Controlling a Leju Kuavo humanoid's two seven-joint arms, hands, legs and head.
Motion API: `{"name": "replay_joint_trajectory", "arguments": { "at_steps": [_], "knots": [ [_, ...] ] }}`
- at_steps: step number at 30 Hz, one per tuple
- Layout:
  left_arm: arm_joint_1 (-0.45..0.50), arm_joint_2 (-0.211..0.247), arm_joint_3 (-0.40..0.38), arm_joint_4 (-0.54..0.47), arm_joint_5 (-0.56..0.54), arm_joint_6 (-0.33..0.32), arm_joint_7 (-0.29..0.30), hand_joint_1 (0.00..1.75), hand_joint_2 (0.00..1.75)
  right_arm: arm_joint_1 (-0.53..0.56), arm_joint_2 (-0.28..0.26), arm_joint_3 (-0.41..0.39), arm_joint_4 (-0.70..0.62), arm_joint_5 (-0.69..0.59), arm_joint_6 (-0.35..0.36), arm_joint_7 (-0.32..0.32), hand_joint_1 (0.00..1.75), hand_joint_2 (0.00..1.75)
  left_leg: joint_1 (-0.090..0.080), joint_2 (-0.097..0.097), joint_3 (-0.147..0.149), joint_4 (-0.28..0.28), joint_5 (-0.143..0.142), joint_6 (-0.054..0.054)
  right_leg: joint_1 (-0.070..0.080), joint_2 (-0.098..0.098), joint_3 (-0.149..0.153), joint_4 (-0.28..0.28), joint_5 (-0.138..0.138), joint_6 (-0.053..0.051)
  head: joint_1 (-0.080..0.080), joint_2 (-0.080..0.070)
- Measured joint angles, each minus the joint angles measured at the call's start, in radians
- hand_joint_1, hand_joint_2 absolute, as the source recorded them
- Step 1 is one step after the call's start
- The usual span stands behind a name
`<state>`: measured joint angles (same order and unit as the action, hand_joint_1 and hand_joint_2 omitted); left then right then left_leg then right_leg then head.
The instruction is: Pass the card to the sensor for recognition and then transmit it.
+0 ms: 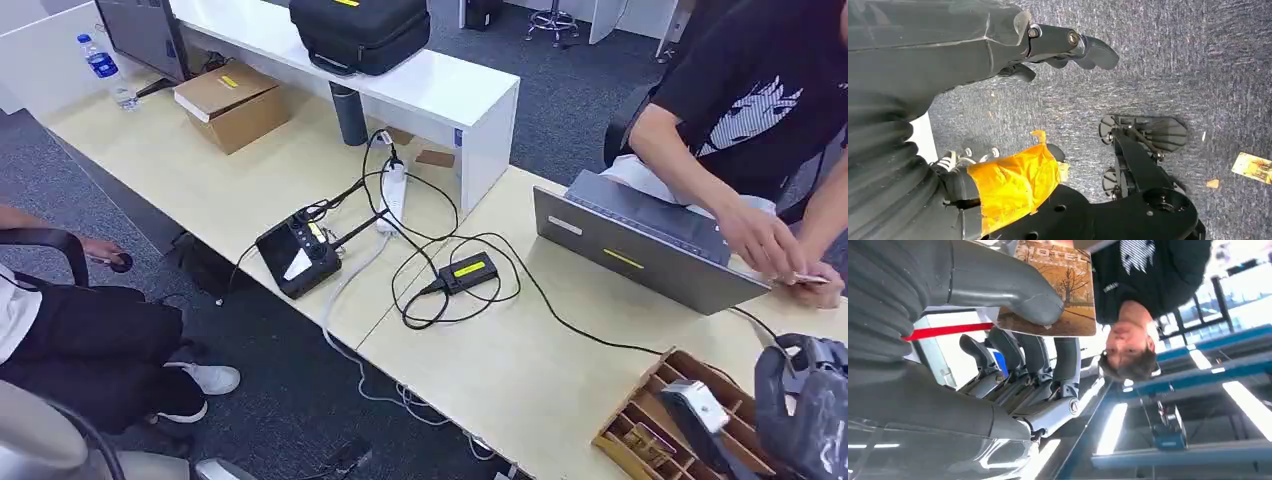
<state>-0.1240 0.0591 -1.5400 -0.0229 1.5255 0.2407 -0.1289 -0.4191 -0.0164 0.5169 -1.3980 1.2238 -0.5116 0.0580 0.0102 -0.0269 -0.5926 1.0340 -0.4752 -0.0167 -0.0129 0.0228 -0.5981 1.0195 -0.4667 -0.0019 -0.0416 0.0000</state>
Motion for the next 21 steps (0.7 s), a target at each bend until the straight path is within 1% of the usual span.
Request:
{"name": "replay_joint_trajectory", "arguments": {
  "at_steps": [2, 6, 7, 10, 13, 15, 16, 17, 18, 21],
  "knots": [
    [0.000, 0.000, 0.000, 0.000, 0.000, 0.000, 0.000, 0.00, 1.75, -0.003, 0.000, -0.005, -0.020, -0.015, 0.009, -0.006, 1.68, 1.75, 0.000, 0.000, 0.000, 0.000, 0.000, 0.000, 0.000, 0.000, 0.000, 0.000, 0.000, 0.000, 0.000, 0.000],
    [-0.006, 0.000, 0.000, 0.000, -0.004, 0.003, 0.008, 0.00, 1.75, -0.046, 0.000, -0.006, -0.020, -0.058, 0.065, -0.014, 1.73, 1.75, 0.000, 0.000, 0.000, 0.000, 0.000, 0.000, 0.000, 0.000, 0.000, 0.000, 0.000, 0.000, 0.000, 0.000],
    [-0.008, 0.000, 0.000, 0.000, -0.007, 0.004, 0.013, 0.00, 1.75, -0.064, 0.002, -0.005, -0.014, -0.060, 0.078, -0.016, 1.71, 1.75, 0.000, 0.000, 0.000, 0.000, 0.000, 0.000, 0.000, 0.000, 0.000, 0.000, 0.000, 0.000, 0.000, 0.000],
    [-0.018, 0.000, 0.000, 0.000, -0.019, 0.010, 0.023, 0.00, 1.75, -0.121, 0.011, -0.003, 0.026, -0.061, 0.115, -0.016, 1.75, 1.75, 0.000, 0.000, 0.000, 0.000, 0.001, 0.000, 0.000, 0.000, 0.000, 0.000, 0.001, -0.001, 0.000, 0.000],
    [-0.034, 0.000, 0.000, 0.000, -0.044, 0.012, 0.035, 0.00, 1.75, -0.187, 0.030, -0.001, 0.097, -0.081, 0.154, -0.005, 1.73, 1.75, 0.000, 0.000, 0.000, 0.000, 0.002, -0.001, 0.000, 0.000, 0.000, 0.001, 0.002, -0.001, 0.000, 0.000],
    [-0.042, 0.000, 0.000, 0.000, -0.049, 0.013, 0.038, 0.00, 1.75, -0.216, 0.041, -0.001, 0.139, -0.094, 0.168, -0.005, 1.73, 1.75, 0.000, 0.000, 0.000, 0.000, 0.002, -0.001, 0.000, 0.000, 0.000, 0.001, 0.002, -0.001, 0.000, 0.000],
    [-0.044, 0.000, 0.000, -0.001, -0.051, 0.014, 0.039, 0.00, 1.75, -0.227, 0.047, 0.000, 0.156, -0.094, 0.172, -0.006, 1.69, 1.75, 0.000, 0.000, 0.000, 0.000, 0.002, -0.001, 0.000, 0.000, 0.000, 0.001, 0.002, -0.001, 0.000, 0.000],
    [-0.046, 0.000, 0.000, -0.001, -0.051, 0.015, 0.040, 0.00, 1.75, -0.235, 0.052, 0.002, 0.172, -0.094, 0.173, -0.006, 1.75, 1.75, 0.000, 0.000, 0.000, 0.000, 0.002, -0.001, 0.000, 0.000, 0.000, 0.001, 0.002, -0.001, 0.000, 0.000],
    [-0.048, 0.000, 0.000, -0.001, -0.052, 0.015, 0.041, 0.00, 1.75, -0.242, 0.057, 0.003, 0.185, -0.094, 0.176, -0.006, 1.73, 1.75, 0.000, 0.000, 0.000, 0.000, 0.002, -0.001, 0.000, 0.000, 0.000, 0.001, 0.002, -0.001, 0.000, 0.000],
    [-0.052, -0.001, 0.000, -0.001, -0.052, 0.015, 0.041, 0.00, 1.75, -0.252, 0.072, 0.006, 0.217, -0.101, 0.180, -0.007, 1.75, 1.75, 0.000, 0.000, 0.000, 0.000, 0.002, -0.001, 0.000, 0.000, 0.000, 0.001, 0.002, -0.001, 0.000, 0.000]
  ]
}}
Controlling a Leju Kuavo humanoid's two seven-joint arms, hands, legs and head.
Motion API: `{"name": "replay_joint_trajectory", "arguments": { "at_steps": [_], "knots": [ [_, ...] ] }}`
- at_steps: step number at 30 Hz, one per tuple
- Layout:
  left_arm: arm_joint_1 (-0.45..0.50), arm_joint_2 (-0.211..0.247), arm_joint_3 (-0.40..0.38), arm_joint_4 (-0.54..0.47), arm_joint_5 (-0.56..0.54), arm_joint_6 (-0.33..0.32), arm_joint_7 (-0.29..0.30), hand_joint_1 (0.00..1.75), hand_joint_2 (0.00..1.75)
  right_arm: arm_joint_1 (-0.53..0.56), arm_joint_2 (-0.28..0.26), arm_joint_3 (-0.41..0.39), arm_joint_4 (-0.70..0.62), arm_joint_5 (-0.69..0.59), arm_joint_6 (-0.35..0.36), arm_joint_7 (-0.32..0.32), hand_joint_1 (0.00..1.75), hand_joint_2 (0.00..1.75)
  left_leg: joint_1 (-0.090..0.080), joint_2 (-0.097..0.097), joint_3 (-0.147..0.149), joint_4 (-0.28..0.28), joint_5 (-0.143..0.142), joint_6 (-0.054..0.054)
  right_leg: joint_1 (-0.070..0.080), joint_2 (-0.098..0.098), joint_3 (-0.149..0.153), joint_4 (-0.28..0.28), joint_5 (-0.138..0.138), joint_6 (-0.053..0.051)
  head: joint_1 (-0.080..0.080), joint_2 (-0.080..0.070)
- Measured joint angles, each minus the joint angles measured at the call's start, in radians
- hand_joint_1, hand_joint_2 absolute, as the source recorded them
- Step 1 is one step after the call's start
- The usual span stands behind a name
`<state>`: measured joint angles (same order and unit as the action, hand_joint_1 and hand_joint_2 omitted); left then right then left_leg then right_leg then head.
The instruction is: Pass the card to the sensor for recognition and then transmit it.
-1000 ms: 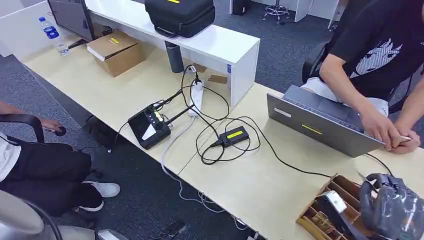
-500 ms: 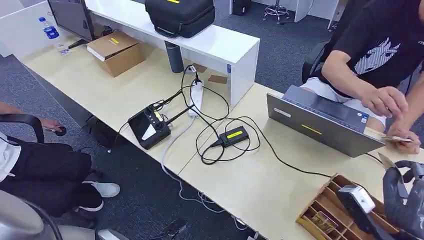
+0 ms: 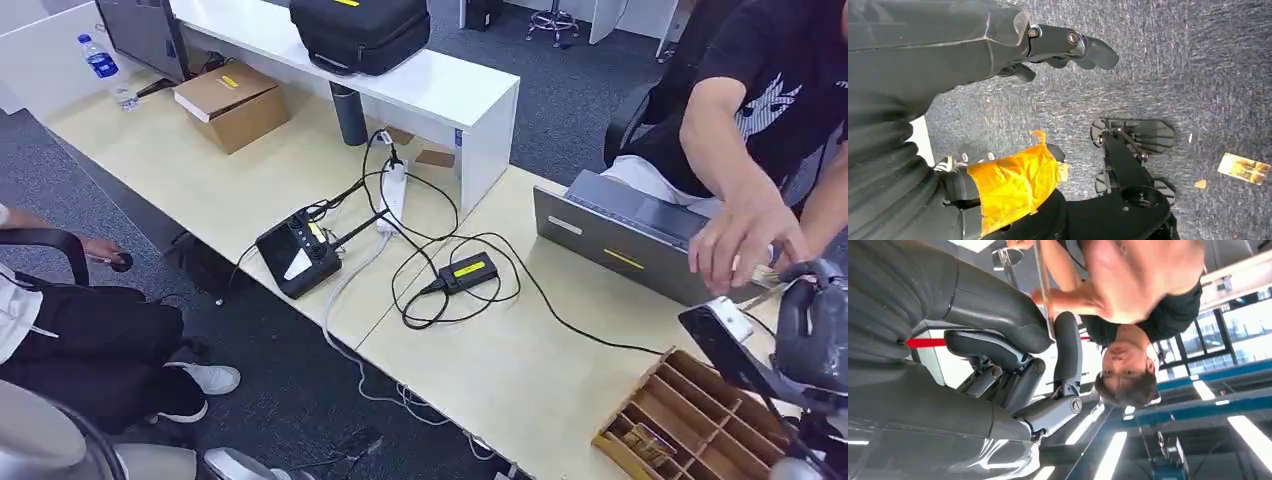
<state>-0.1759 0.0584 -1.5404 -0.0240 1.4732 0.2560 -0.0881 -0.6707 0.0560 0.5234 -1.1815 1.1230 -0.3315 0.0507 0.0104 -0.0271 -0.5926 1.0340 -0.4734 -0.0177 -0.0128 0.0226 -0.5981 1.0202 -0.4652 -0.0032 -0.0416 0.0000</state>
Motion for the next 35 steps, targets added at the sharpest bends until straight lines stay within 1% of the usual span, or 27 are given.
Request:
{"name": "replay_joint_trajectory", "arguments": {
  "at_steps": [3, 5, 6, 7, 9, 10, 11, 15, 16, 20, 26, 33, 35],
  "knots": [
    [-0.001, 0.000, 0.000, -0.002, 0.000, 0.000, 0.000, 0.00, 1.75, 0.000, 0.010, 0.004, 0.019, -0.030, 0.010, -0.008, 1.75, 1.75, 0.000, 0.000, 0.000, 0.000, 0.000, 0.000, 0.000, 0.000, 0.000, 0.000, 0.000, 0.000, 0.000, 0.000],
    [-0.001, -0.001, 0.000, -0.002, 0.000, 0.000, 0.000, 0.00, 1.75, 0.000, 0.013, 0.005, 0.027, -0.032, 0.014, -0.011, 1.71, 1.75, 0.000, 0.000, 0.000, 0.000, 0.000, 0.000, 0.000, 0.000, 0.000, 0.000, 0.000, 0.000, 0.000, 0.000],
    [-0.001, -0.002, 0.000, -0.002, 0.000, 0.000, 0.000, 0.00, 1.75, 0.000, 0.013, 0.006, 0.031, -0.032, 0.014, -0.013, 1.71, 1.75, 0.000, 0.000, 0.000, 0.000, 0.000, 0.000, 0.000, 0.000, 0.000, 0.000, 0.000, 0.000, 0.000, 0.000],
    [-0.001, -0.002, 0.000, -0.002, 0.000, 0.000, 0.000, 0.00, 1.75, 0.000, 0.015, 0.006, 0.034, -0.032, 0.014, -0.013, 1.75, 1.75, 0.000, 0.000, 0.000, 0.000, 0.000, 0.000, 0.000, 0.000, 0.000, 0.000, 0.000, 0.000, 0.000, 0.000],
    [-0.001, -0.002, 0.000, -0.002, -0.001, 0.000, 0.000, 0.00, 1.75, 0.000, 0.015, 0.007, 0.040, -0.037, 0.014, -0.014, 1.73, 1.75, 0.000, 0.000, 0.000, 0.000, 0.000, 0.000, 0.000, 0.000, 0.000, 0.000, 0.000, 0.000, 0.000, 0.000],
    [-0.001, -0.003, 0.000, -0.002, -0.002, 0.000, 0.000, 0.00, 1.75, 0.000, 0.015, 0.008, 0.042, -0.040, 0.014, -0.014, 1.55, 1.75, 0.000, 0.000, 0.000, 0.000, 0.000, 0.000, 0.000, 0.000, 0.000, 0.000, 0.000, 0.000, 0.000, 0.000],
    [-0.001, -0.003, 0.000, -0.002, -0.003, 0.000, 0.000, 0.00, 1.75, 0.000, 0.015, 0.009, 0.044, -0.045, 0.014, -0.014, 0.91, 1.75, 0.000, 0.000, 0.000, 0.000, 0.000, 0.000, 0.000, 0.000, 0.000, 0.000, 0.000, 0.000, 0.000, 0.000],
    [-0.001, -0.003, 0.000, -0.002, -0.004, 0.000, 0.000, 0.00, 1.75, 0.000, 0.015, 0.010, 0.044, -0.047, 0.013, -0.016, 0.91, 1.75, 0.000, 0.000, 0.000, 0.000, 0.000, 0.000, 0.000, 0.000, 0.000, 0.000, 0.000, 0.000, 0.000, 0.000],
    [-0.001, -0.003, 0.000, -0.002, -0.004, 0.000, 0.000, 0.00, 1.75, 0.000, 0.015, 0.010, 0.043, -0.047, 0.013, -0.016, 0.00, 1.75, 0.000, 0.000, 0.000, 0.000, 0.000, 0.000, 0.000, 0.000, 0.000, 0.000, 0.000, 0.000, 0.000, 0.000],
    [-0.001, -0.003, 0.000, -0.002, -0.003, 0.000, 0.000, 0.00, 1.75, 0.001, 0.015, 0.012, 0.038, -0.058, 0.010, -0.018, 0.00, 1.75, 0.000, 0.000, 0.000, 0.000, 0.000, 0.000, 0.000, 0.000, -0.001, 0.000, 0.000, 0.000, 0.000, 0.000],
    [0.004, -0.005, 0.000, -0.002, 0.016, 0.000, -0.010, 0.00, 1.75, 0.026, 0.015, 0.009, -0.024, -0.148, -0.003, -0.054, 0.00, 1.75, 0.000, 0.000, 0.000, 0.000, 0.000, 0.000, 0.000, 0.000, -0.001, 0.000, 0.000, 0.000, 0.000, 0.000],
    [0.012, -0.005, 0.000, -0.002, 0.021, 0.000, -0.011, 0.00, 1.75, 0.040, 0.015, 0.008, -0.075, -0.166, -0.003, -0.061, 0.00, 1.75, 0.000, 0.000, 0.000, 0.000, 0.000, 0.000, 0.000, 0.000, -0.001, 0.000, 0.000, 0.000, 0.000, 0.000],
    [0.015, -0.004, 0.000, -0.002, 0.032, 0.000, -0.020, 0.00, 1.75, 0.055, 0.014, 0.004, -0.104, -0.217, -0.001, -0.080, 0.00, 1.75, 0.000, 0.000, 0.000, 0.000, 0.000, 0.000, 0.000, 0.000, -0.001, 0.000, 0.000, 0.000, 0.000, 0.000]
  ]
}}
